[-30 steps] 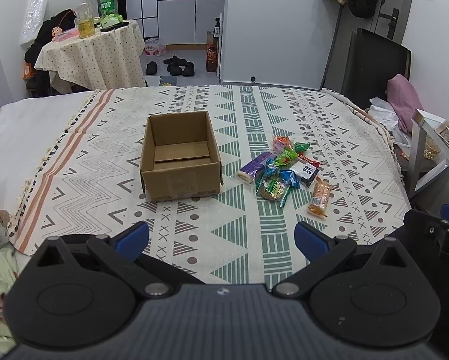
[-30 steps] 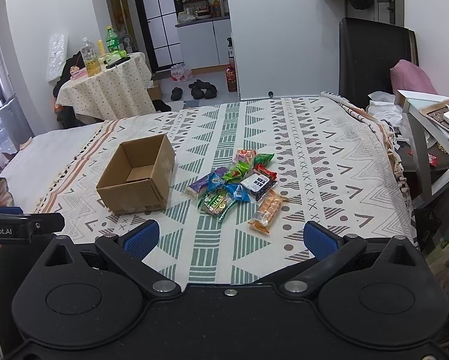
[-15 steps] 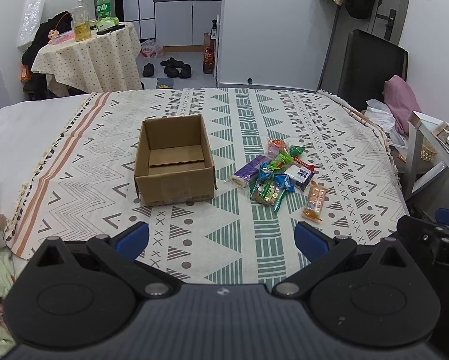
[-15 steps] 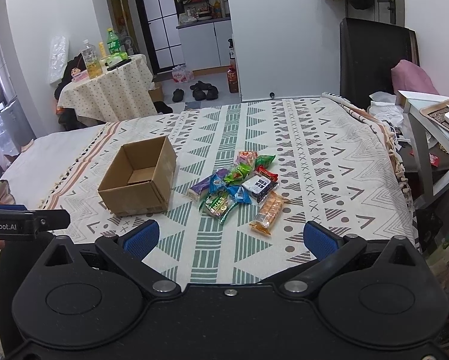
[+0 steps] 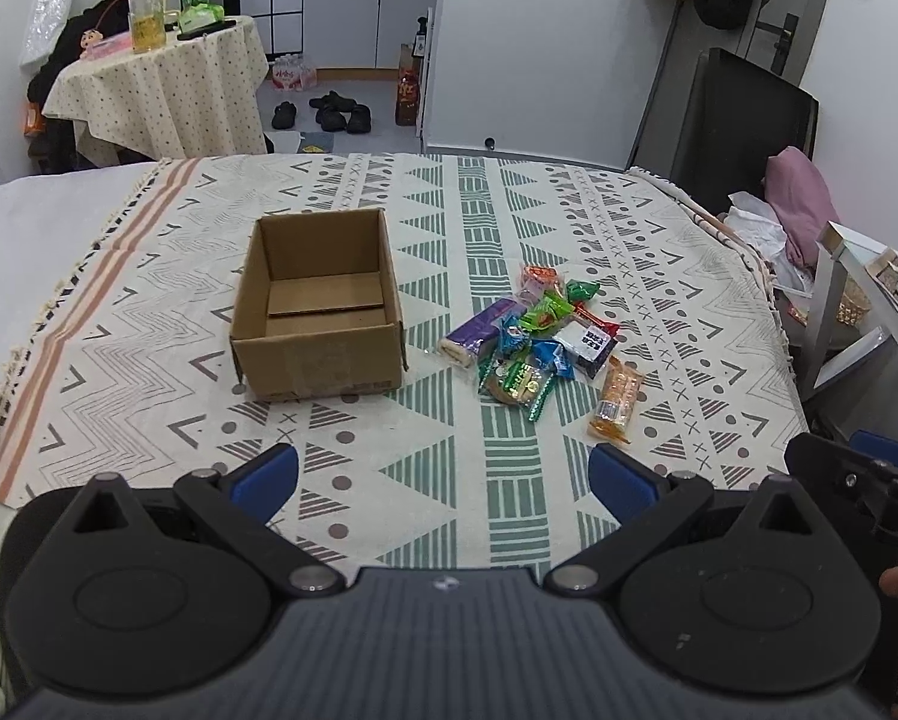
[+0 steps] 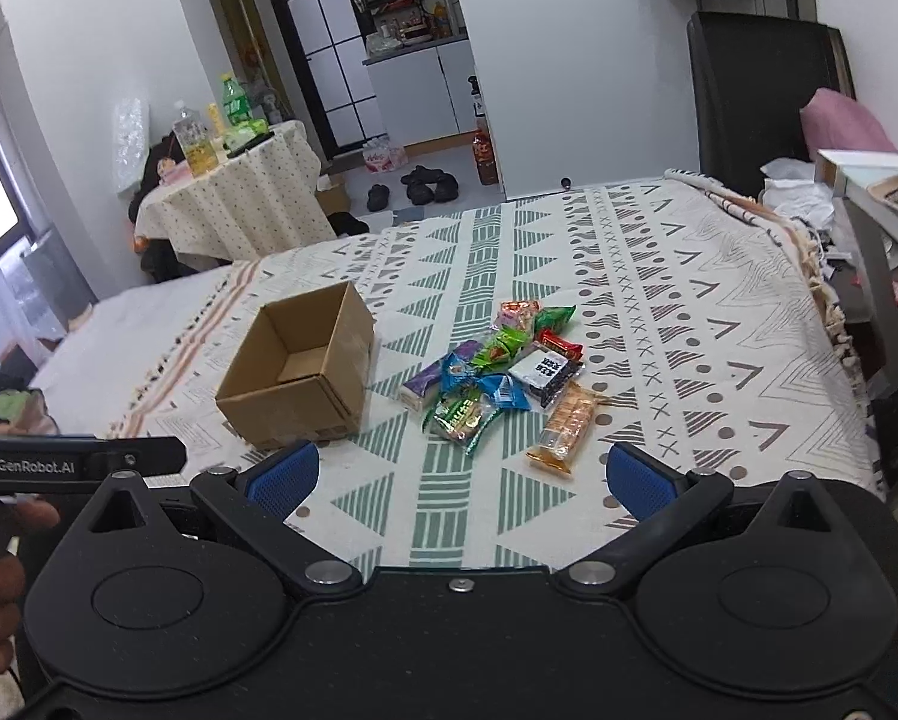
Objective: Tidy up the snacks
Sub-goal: 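Lower left tool onto green biscuit while right tool lowers onto orange wafer bar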
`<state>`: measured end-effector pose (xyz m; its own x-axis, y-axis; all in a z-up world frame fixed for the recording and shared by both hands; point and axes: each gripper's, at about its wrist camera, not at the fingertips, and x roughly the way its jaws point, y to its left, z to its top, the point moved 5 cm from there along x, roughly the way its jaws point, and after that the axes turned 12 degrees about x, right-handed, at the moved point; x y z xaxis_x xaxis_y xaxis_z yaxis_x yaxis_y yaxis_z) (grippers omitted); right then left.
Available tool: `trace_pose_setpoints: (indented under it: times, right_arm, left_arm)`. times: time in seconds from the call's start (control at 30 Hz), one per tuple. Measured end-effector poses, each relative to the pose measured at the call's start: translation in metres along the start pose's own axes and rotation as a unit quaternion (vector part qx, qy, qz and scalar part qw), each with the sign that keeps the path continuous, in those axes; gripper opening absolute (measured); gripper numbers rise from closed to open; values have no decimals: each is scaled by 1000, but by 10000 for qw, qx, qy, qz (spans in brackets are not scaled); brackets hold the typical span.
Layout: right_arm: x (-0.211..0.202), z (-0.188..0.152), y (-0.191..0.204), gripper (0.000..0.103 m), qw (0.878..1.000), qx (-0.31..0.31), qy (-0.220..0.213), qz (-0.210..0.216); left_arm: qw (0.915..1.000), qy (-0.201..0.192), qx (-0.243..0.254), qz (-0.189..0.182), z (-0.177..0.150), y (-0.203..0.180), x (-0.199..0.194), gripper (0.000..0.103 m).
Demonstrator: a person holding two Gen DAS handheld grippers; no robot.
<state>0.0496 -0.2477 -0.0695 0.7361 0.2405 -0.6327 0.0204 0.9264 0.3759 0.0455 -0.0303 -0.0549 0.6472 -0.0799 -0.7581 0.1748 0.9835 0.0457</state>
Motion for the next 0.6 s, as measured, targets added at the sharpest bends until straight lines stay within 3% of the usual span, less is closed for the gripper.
trace_pose_setpoints:
  times: [0.27,0.6]
  right_arm:
    - [18,5,-19,102,9997,221,-17,-125]
    - [37,12,-38,102,9990,379,15,-226]
  left_arm:
    - [9995,-2,-179,-273,14,-6,24,102]
    - [9984,213,-443,-291,35,-19,69,102]
